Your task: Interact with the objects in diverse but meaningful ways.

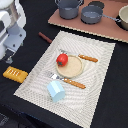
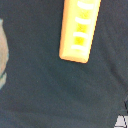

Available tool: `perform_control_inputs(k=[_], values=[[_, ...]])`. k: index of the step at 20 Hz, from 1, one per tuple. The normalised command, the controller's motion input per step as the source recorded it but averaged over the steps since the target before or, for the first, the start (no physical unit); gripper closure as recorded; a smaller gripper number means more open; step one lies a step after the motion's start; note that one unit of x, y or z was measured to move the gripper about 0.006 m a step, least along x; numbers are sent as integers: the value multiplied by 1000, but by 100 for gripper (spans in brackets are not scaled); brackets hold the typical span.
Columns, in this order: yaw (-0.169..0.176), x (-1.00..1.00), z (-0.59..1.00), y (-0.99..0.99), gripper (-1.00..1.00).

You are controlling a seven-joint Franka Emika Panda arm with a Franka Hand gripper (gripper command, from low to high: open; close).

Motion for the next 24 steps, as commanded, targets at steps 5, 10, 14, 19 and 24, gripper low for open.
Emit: perform_control_inputs(k=[5, 10, 14, 19, 24], values=[[-22, 206, -226, -419, -100], [-45, 185, -312, -251, -100], [-37, 104, -384, -4, -100], [-33, 138, -318, 0, -100], [-31, 192, -261, -4, -100]])
